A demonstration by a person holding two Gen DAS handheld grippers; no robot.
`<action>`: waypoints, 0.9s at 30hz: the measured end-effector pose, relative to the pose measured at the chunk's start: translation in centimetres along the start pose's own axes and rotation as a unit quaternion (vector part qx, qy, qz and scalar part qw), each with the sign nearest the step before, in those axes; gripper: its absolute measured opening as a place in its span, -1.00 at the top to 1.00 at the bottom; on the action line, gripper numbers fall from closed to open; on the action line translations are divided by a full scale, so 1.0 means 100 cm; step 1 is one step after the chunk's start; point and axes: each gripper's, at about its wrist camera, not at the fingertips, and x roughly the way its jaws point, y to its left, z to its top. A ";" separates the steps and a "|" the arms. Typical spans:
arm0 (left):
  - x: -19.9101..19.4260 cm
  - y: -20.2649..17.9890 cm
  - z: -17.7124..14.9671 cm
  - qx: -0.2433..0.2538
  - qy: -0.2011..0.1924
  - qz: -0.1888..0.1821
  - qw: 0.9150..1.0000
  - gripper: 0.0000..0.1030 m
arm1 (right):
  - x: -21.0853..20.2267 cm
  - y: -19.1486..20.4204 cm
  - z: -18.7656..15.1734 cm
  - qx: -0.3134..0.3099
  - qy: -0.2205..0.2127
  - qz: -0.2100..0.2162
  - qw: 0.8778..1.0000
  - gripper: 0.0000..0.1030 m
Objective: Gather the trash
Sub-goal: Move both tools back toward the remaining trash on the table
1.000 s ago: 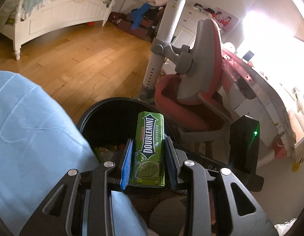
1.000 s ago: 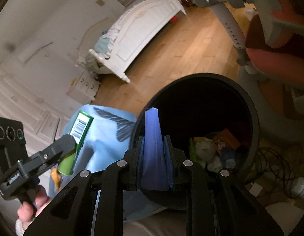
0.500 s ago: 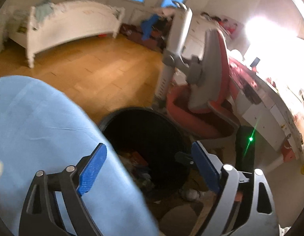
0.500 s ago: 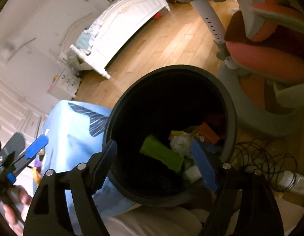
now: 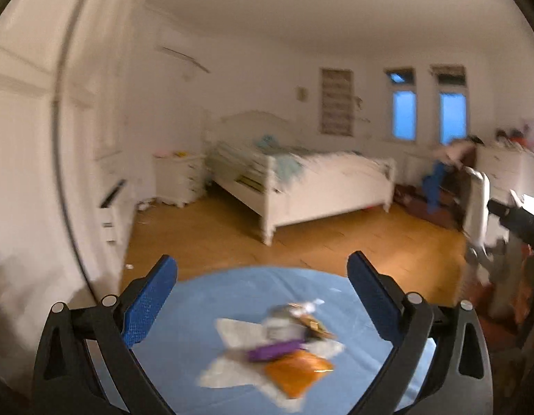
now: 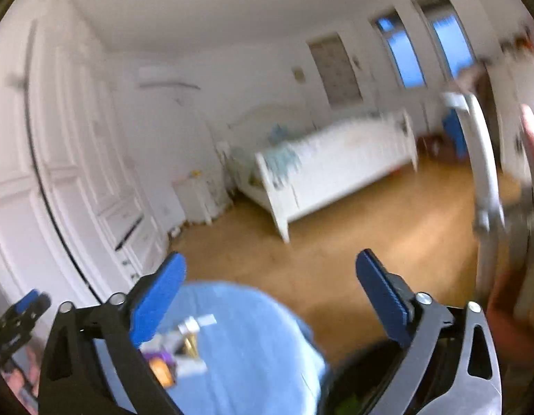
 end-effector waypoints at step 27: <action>0.015 0.064 -0.042 -0.046 0.120 -0.102 0.986 -0.90 | -0.012 0.065 -0.031 -0.006 0.092 0.026 0.995 -0.90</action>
